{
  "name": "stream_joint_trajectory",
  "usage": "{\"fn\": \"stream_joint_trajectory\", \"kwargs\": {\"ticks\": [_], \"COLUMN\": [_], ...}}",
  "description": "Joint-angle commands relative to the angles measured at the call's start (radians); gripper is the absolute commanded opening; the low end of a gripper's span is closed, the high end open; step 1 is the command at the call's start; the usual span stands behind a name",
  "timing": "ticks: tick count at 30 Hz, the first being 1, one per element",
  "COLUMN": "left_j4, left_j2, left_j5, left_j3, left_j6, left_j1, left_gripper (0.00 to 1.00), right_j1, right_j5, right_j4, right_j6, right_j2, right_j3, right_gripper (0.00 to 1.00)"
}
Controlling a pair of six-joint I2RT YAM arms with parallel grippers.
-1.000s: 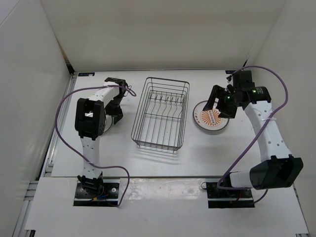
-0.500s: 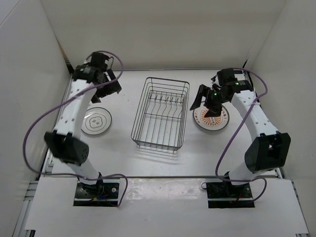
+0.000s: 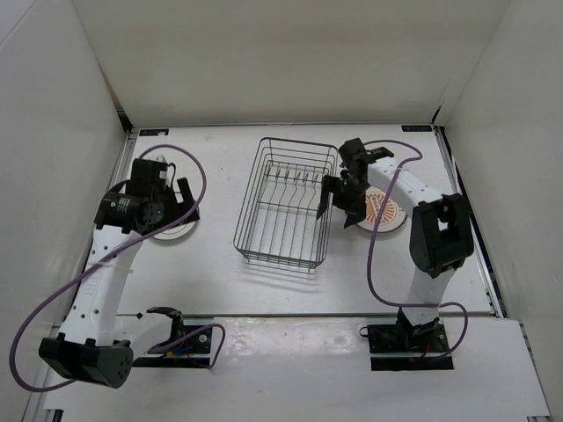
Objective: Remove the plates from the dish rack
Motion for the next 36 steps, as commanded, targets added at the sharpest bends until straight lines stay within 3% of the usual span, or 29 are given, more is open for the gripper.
{"fn": "stream_joint_trajectory", "kwargs": {"ticks": [1,6,12,13,22,25,31,34,35,36], "left_j4": [-0.022,-0.020,-0.008,-0.010,-0.013,-0.014,-0.007,-0.003,-0.003,-0.002], "left_j2": [-0.064,-0.079,-0.088,-0.091,-0.088,-0.084,-0.072,-0.067,-0.067,-0.067], "left_j5": [0.018,0.035,0.053,0.052,0.067,0.081,0.108,0.124,0.133,0.136], "left_j3": [-0.089,-0.139,-0.158,-0.161,-0.162,-0.153,-0.156,-0.156,-0.155,-0.153], "left_j6": [0.006,0.001,-0.014,-0.017,-0.019,-0.013,-0.014,-0.008,-0.001,0.003], "left_j1": [-0.007,-0.016,-0.020,-0.024,-0.027,-0.029,-0.024,-0.029,-0.029,-0.027], "left_gripper": [1.00,1.00,1.00,1.00,1.00,1.00,1.00,1.00,1.00,1.00], "right_j1": [0.038,0.081,0.109,0.115,0.117,0.112,0.112,0.109,0.109,0.110], "right_j5": [0.085,0.146,0.171,0.174,0.205,0.213,0.219,0.254,0.262,0.286], "right_j4": [0.029,-0.028,-0.045,-0.050,-0.047,-0.042,-0.037,-0.085,-0.175,-0.207], "right_j6": [0.007,-0.033,-0.084,-0.100,-0.162,-0.189,-0.223,-0.220,-0.187,-0.173], "right_j2": [0.053,0.141,0.158,0.161,0.141,0.138,0.126,0.127,0.132,0.142], "right_j3": [0.037,0.116,0.135,0.136,0.098,0.113,0.178,0.323,0.368,0.411], "right_gripper": [0.90,0.84,0.58,0.51,0.46,0.46,0.61,0.79,0.85,0.88]}}
